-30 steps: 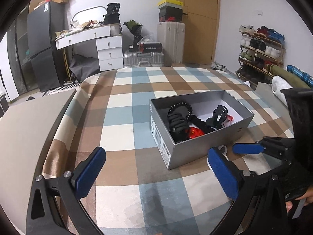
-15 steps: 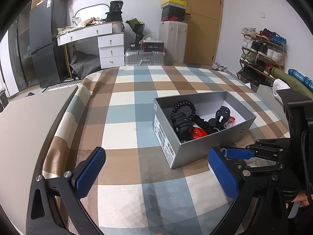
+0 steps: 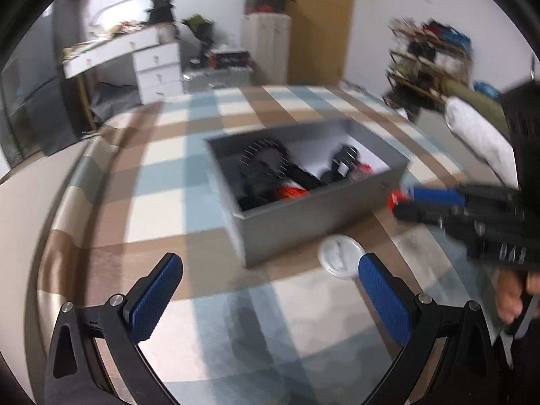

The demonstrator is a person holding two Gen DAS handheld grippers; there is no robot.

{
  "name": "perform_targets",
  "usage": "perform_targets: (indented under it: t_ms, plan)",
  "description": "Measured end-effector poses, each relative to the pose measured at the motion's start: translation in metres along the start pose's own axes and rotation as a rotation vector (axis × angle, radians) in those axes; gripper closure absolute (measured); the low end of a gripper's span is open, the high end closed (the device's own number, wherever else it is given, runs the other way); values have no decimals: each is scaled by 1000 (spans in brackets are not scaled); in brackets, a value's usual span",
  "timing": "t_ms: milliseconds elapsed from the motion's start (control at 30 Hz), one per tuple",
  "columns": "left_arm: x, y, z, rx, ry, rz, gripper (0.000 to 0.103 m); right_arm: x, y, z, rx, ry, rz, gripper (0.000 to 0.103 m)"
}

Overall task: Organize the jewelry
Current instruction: 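Lower the right gripper onto the white suction disc and close on it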

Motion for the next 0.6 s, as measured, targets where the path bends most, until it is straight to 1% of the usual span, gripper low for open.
perform_targets:
  t_ms: [167, 267, 467, 567, 600]
  plan:
    - [-8, -24, -10, -46, 48, -76, 1, -3, -16, 11, -4, -23, -39, 74]
    - [-10, -35, -18, -52, 70, -111, 2, -4, -19, 15, -2, -30, -48, 74]
    - [-8, -48, -29, -34, 86, -148, 2, -4, -26, 21, 2, -40, -64, 74]
    - [-8, -47, -33, -14, 100, -158, 5, -4, -28, 22, 9, -43, -71, 74]
    - [-8, -46, -35, -16, 104, -154, 8, -4, -28, 22, 7, -45, -72, 74]
Point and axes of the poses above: each gripper's, at about its wrist camera, not at the fingertips, and z roughly against the way its jaws point, y to its left, x to its top, the point moved 2 cm from there along -z, roughly the way its jaws point, and after that the axes turned 8 degrees about z, right-handed, at the moved point
